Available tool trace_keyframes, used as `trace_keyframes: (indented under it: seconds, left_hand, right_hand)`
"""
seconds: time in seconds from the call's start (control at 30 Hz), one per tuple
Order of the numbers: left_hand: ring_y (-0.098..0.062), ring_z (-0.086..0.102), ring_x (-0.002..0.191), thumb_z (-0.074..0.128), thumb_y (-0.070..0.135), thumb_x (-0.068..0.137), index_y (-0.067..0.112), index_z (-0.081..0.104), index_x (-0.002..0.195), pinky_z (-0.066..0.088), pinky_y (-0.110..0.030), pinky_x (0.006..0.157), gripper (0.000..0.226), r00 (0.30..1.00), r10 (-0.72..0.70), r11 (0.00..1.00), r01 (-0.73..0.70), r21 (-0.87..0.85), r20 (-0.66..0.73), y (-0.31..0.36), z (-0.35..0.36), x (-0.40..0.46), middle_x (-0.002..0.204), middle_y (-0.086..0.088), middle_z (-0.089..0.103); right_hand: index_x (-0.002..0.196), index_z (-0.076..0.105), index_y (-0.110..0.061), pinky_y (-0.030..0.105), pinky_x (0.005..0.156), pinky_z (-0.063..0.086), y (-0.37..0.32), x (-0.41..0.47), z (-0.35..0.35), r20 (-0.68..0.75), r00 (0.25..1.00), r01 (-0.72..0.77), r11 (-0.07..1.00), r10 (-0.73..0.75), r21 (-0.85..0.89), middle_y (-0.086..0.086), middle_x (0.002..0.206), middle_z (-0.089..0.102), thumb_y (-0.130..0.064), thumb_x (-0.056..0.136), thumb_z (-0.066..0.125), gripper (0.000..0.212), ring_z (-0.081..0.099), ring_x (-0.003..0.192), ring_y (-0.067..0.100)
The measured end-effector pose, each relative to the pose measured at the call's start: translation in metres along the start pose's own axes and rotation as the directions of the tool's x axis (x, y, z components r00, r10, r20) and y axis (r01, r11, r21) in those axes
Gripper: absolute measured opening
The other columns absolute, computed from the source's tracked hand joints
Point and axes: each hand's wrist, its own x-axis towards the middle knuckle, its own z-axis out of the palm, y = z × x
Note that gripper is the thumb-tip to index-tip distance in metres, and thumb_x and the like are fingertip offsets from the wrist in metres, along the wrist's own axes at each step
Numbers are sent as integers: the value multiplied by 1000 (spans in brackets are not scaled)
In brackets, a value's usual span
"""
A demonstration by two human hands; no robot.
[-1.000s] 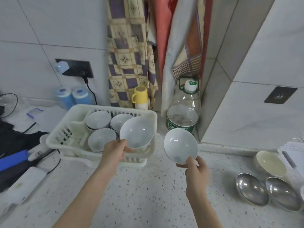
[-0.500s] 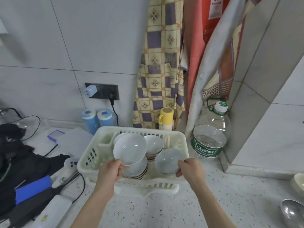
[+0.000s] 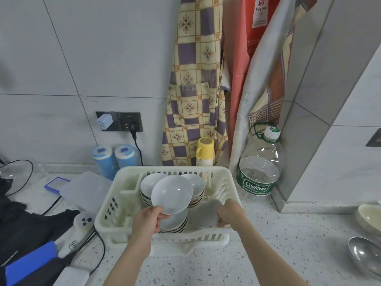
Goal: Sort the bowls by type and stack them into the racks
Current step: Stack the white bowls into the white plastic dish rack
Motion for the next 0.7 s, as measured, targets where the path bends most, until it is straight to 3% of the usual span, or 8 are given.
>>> trace_keyframes:
  seconds: [0.1,0.17,0.23,0.3,0.4,0.47,0.57,0.7]
  left_hand:
    - [-12,28,46,58,9,91,-2,71,73,26,-21,44,25,1000,-4,1000,4,9,23,1,3,-1,50,-1,51]
    - [-13,27,46,55,7,91,-7,69,78,25,-20,43,24,999,-17,1000,17,4,32,1,4,-1,46,1,51]
    - [-14,27,46,54,6,91,-13,68,85,25,-20,42,24,999,-29,1000,29,0,38,0,5,-1,44,3,52]
    - [-13,26,44,54,7,92,-14,67,89,25,-20,42,25,998,-33,999,33,4,45,0,6,0,43,4,52]
    - [-13,28,43,54,7,91,-12,68,86,26,-22,45,24,998,-40,999,40,-1,45,1,8,0,47,-1,56]
    - [-14,29,43,55,7,91,-7,68,80,27,-23,46,22,998,-36,999,35,2,48,1,9,1,52,-5,61]
    - [-14,30,44,55,7,89,-2,68,76,28,-24,47,20,998,-30,999,29,24,53,1,11,2,60,-10,66]
    - [-13,30,44,55,7,89,-8,66,83,26,-24,46,20,997,-22,998,17,61,76,1,14,3,63,-16,65]
  right_hand:
    - [89,51,-8,28,63,51,-3,6,4,74,997,25,997,-20,-70,12,90,67,-8,94,41,12,69,87,29]
    - [86,50,-11,25,56,49,-2,7,6,107,994,13,994,-1,-105,6,76,61,-8,90,42,10,66,74,24]
    - [97,53,-12,23,49,41,-1,8,8,126,992,21,980,5,-197,2,71,55,-9,87,40,17,57,63,15]
    - [107,55,-10,23,48,35,0,10,11,152,988,55,950,-8,-308,0,73,50,-7,87,40,25,59,72,17]
    - [120,53,-10,26,67,46,2,13,14,139,990,75,903,-17,-422,5,101,62,-9,91,41,31,61,101,25]
    - [128,50,-8,29,76,47,5,14,17,84,996,63,884,-27,-464,8,119,62,-11,95,42,34,62,109,24]
    - [128,50,-9,30,75,47,9,15,21,15,999,42,861,-39,-507,7,120,62,-10,95,45,34,62,109,23]
    - [135,46,-7,30,88,50,5,11,18,62,990,133,708,-126,-694,8,131,56,-9,98,44,37,59,117,24]
